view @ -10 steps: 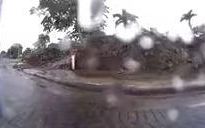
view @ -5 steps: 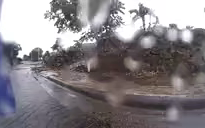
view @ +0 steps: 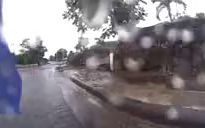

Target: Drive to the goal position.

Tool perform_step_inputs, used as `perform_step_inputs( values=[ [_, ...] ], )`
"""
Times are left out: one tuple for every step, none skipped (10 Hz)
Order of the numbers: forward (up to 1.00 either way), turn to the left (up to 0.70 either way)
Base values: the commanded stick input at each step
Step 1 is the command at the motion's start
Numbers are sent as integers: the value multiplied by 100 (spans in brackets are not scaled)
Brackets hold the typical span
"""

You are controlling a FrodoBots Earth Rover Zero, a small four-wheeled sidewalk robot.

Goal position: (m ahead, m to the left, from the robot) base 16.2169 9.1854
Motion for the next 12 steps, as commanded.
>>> perform_step_inputs(
  values=[
    [63, 17],
    [47, 13],
    [30, 8],
    [13, 4],
    [0, 0],
    [0, 0],
    [0, 0],
    [0, 0],
    [0, 0],
    [0, 0],
    [0, 0],
    [0, 0]
  ],
)
